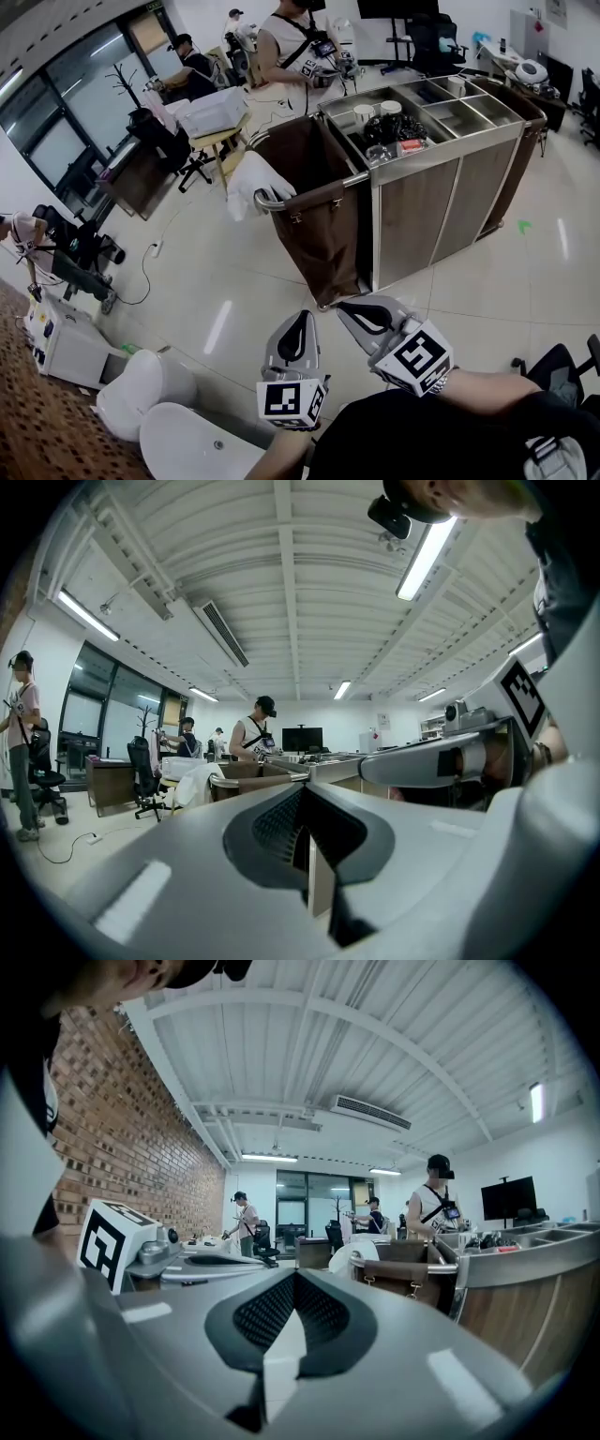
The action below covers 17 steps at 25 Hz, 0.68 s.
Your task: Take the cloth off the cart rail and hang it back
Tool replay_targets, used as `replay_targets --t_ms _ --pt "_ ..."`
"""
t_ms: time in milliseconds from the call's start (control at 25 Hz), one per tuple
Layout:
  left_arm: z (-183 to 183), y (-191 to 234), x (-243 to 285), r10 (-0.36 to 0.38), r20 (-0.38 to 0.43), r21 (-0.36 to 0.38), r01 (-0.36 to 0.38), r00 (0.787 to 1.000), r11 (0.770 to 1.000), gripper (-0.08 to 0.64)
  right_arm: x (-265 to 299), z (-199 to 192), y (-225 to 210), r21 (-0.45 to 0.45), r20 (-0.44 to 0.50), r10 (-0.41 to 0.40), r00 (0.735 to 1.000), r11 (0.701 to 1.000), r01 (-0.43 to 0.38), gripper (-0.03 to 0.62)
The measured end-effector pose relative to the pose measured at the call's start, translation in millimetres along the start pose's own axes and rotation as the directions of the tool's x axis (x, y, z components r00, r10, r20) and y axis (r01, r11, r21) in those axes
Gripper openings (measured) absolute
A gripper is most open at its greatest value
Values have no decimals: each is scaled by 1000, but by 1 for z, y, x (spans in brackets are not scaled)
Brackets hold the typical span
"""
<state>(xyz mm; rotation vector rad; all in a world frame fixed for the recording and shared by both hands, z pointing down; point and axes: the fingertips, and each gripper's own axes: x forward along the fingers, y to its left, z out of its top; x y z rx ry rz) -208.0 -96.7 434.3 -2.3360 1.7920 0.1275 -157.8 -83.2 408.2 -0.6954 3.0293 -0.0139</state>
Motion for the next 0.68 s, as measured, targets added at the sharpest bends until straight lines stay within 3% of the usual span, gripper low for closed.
replay_targets --t_ms 120,280,360,480,680 --pt "0 -3 1 2 0 -3 -2 1000 1000 2 -3 -3 -7 -92 26 11 1000 996 -9 0" --pt "2 -7 3 1 -2 4 -1 1000 1000 2 -10 -1 -5 -16 8 -4 1000 1000 4 0" --pt "2 -10 4 0 -4 7 0 1000 1000 2 -12 0 -8 -37 16 -1 1000 999 2 0" --pt "2 -13 5 -3 -7 10 3 1000 1000 2 -16 3 -7 10 8 -10 1000 1000 10 0" --pt "3 -16 6 -4 -6 13 4 1000 1000 2 -18 3 -11 -48 23 -3 1000 999 4 0"
